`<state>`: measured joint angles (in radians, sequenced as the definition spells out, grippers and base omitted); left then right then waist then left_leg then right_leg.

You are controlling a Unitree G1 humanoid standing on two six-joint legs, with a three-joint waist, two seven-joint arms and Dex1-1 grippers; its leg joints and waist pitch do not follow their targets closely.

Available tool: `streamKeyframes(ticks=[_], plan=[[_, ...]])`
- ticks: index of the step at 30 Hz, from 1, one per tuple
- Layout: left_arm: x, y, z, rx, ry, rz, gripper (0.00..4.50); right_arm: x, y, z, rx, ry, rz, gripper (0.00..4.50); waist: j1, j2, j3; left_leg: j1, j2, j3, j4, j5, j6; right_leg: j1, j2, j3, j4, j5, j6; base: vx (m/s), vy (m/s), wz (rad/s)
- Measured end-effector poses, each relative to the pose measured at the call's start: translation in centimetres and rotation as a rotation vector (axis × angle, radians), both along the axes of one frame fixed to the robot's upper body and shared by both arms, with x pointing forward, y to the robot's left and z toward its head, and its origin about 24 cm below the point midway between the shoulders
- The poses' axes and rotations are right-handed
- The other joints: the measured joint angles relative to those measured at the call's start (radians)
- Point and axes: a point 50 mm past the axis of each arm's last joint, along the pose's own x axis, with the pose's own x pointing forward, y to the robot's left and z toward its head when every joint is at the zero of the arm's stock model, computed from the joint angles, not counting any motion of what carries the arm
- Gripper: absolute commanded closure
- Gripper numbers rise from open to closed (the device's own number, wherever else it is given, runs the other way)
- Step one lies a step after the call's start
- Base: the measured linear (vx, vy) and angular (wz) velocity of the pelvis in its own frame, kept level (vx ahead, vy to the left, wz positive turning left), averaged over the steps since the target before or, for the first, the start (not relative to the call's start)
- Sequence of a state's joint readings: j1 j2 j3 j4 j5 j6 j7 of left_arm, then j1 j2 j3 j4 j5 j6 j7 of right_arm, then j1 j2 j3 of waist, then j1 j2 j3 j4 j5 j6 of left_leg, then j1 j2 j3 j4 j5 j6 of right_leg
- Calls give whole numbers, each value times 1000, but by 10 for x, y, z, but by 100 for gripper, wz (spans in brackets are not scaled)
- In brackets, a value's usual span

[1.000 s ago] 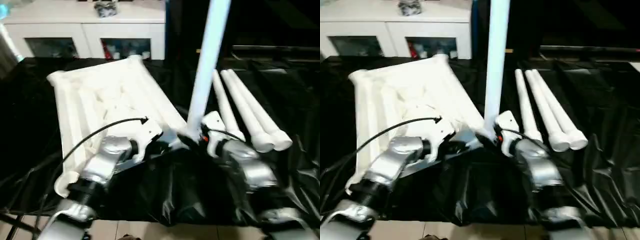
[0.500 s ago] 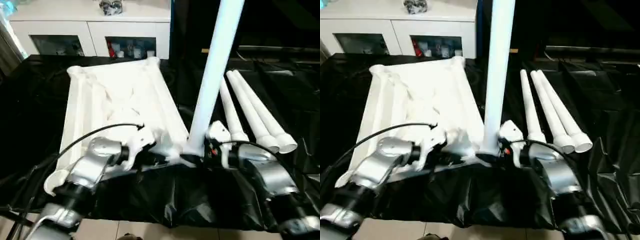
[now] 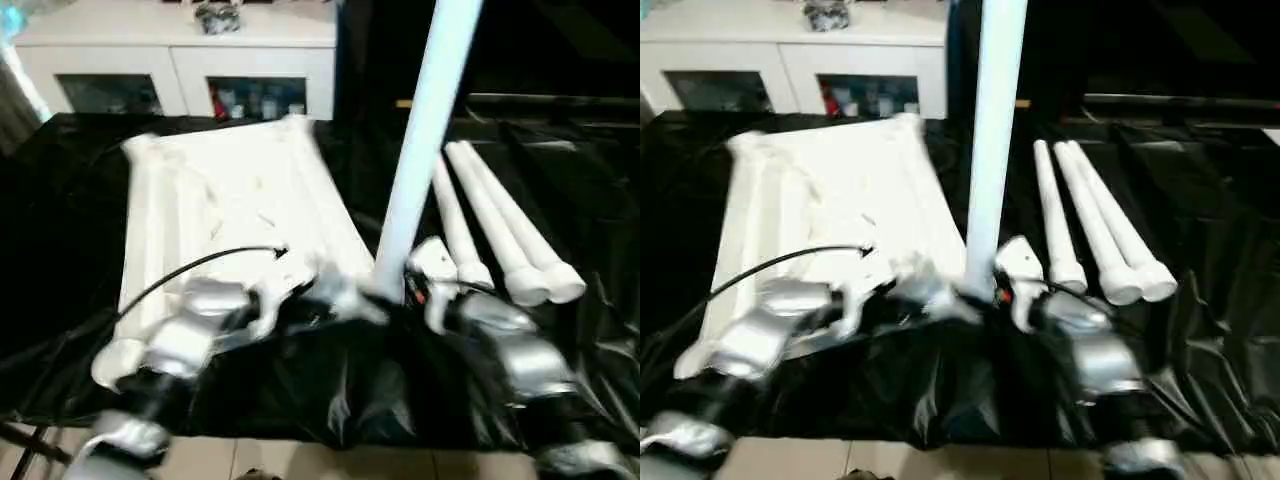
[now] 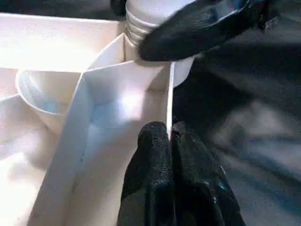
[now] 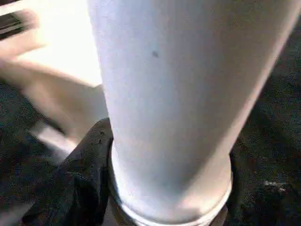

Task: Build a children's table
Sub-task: Rotate leg to tighten

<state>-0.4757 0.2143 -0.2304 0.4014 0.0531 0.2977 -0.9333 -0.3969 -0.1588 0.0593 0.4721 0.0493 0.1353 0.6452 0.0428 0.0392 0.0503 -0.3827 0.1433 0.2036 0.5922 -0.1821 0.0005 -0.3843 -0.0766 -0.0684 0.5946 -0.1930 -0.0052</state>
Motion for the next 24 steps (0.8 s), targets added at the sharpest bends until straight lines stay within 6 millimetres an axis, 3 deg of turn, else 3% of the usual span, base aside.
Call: streamKeyframes(ticks=[2, 8, 9, 12, 19, 24], plan=[[3, -8, 0, -1, -3, 73, 450, 7, 8, -2, 9, -12, -131, 178, -10, 0, 0, 0, 0, 0, 0, 0, 0, 0, 0, 0, -1, 0, 0, 0, 0, 0], [7, -26, 0, -11, -3, 176, 450, 18, 15, -2, 7, -24, -307, 178, -11, 1, 0, 0, 0, 0, 0, 0, 0, 0, 0, 1, -2, 0, 0, 0, 0, 0], [7, -28, 1, -12, -4, 183, 450, 19, 14, -2, 9, -23, -320, 143, -10, 1, 0, -1, 0, 0, 0, 0, 0, 0, 0, 1, -2, 0, 0, 0, 0, 0], [8, -31, 2, -13, -11, 187, 450, 21, 14, -1, 30, -24, -339, 106, -8, 4, -2, -1, 0, 0, 0, 0, 0, 0, 0, 1, -1, 3, -5, 0, 0, 0], [8, -34, 3, -21, -30, 174, 450, 22, 16, 1, 42, -53, -368, 99, -5, 12, 0, -2, 0, 0, -1, 0, 0, -1, 0, 0, 0, 3, -6, 0, 0, 0], [7, -40, 5, -36, -41, 154, 450, 13, 8, 3, 54, -74, -407, 99, 12, 18, 1, -4, 0, 0, -1, 0, 0, -1, 0, 0, -1, 3, -4, 0, 0, 0]])
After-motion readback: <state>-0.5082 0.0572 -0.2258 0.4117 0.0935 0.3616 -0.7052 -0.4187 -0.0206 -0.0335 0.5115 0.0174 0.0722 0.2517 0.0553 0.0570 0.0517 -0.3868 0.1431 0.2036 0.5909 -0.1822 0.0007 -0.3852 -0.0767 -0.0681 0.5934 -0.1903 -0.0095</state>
